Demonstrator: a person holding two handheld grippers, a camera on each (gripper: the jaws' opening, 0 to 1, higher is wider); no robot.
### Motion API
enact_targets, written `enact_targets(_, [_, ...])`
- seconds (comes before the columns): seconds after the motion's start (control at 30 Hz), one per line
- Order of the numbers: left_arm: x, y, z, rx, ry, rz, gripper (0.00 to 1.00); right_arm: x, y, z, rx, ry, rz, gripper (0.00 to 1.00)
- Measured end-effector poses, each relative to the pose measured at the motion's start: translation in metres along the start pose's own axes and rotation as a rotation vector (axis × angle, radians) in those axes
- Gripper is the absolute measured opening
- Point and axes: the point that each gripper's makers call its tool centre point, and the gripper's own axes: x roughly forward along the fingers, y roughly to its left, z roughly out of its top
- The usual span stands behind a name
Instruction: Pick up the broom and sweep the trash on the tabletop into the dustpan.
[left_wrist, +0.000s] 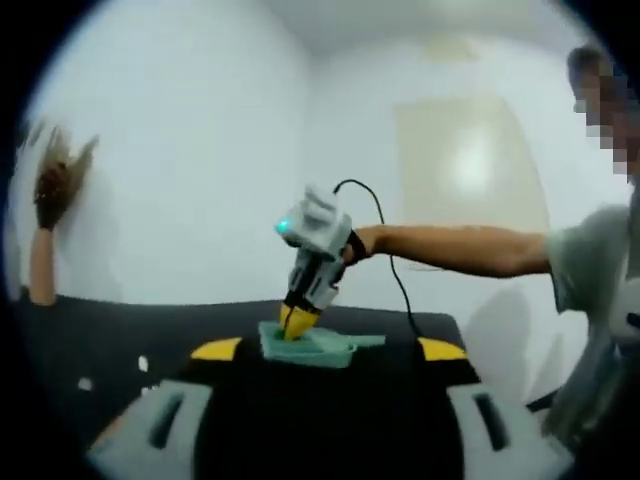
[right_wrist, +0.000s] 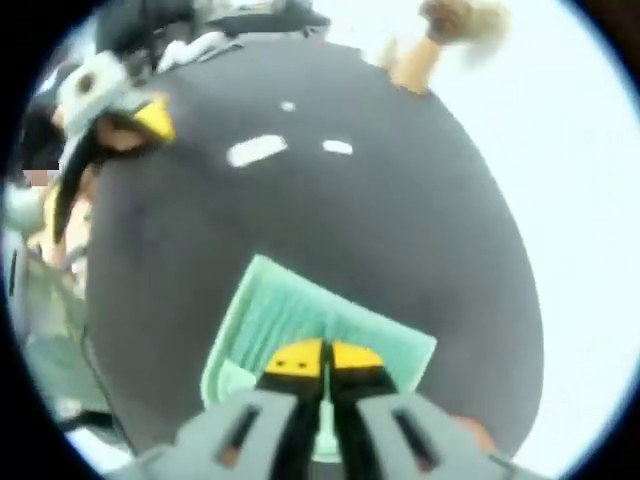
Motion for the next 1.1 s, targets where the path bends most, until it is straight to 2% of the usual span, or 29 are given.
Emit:
enact_targets(0.1, [0.001,0.000,-0.002,0.000,0.010,0.003,0.66,-0.006,0.010,0.002,-0.091,-0.039,-0.009,0.01])
enact_targets(0.23, [0.004,-0.002,-0.011,-0.014,0.055,0.002,0.67,-0.012,0.023,0.004,-0.206,-0.091,-0.029,0.01])
enact_targets(0.33, [0.003,0.000,-0.012,-0.078,0.067,0.015,0.67,-0.016,0.032,0.005,-0.285,-0.117,-0.052,0.01])
enact_targets(0.43, [0.003,0.006,-0.007,-0.156,0.042,0.045,0.65,-0.022,0.042,0.012,-0.338,-0.182,-0.082,0.01])
enact_targets(0.53, [0.003,0.013,-0.004,-0.200,0.030,0.090,0.63,-0.028,0.043,0.016,-0.378,-0.235,-0.121,0.01])
enact_targets(0.57, [0.004,0.012,-0.004,-0.200,0.032,0.090,0.62,-0.029,0.037,0.016,-0.392,-0.250,-0.138,0.01])
enact_targets(0.63, [0.007,0.016,-0.005,-0.273,0.048,0.131,0.59,-0.032,0.041,0.018,-0.393,-0.291,-0.147,0.01])
enact_targets(0.67, [0.010,0.015,-0.002,-0.273,0.032,0.128,0.57,-0.033,0.041,0.020,-0.399,-0.311,-0.154,0.01])
enact_targets(0.8, [0.021,0.018,-0.009,-0.472,0.070,0.205,0.49,-0.036,0.042,0.021,-0.385,-0.388,-0.153,0.01])
enact_targets(0.9, [0.031,0.022,-0.015,-0.587,0.071,0.253,0.41,-0.040,0.043,0.020,-0.360,-0.450,-0.144,0.01])
enact_targets(0.93, [0.033,0.027,-0.019,-0.644,0.076,0.292,0.40,-0.041,0.043,0.020,-0.354,-0.467,-0.139,0.01])
enact_targets(1.0, [0.035,0.035,-0.020,-0.704,0.049,0.325,0.37,-0.044,0.043,0.018,-0.342,-0.497,-0.131,0.01])
enact_targets(1.03, [0.036,0.037,-0.024,-0.745,0.052,0.339,0.34,-0.046,0.043,0.019,-0.330,-0.526,-0.126,0.01])
enact_targets(1.1, [0.038,0.038,-0.030,-0.774,0.065,0.348,0.27,-0.049,0.042,0.018,-0.315,-0.561,-0.116,0.01])
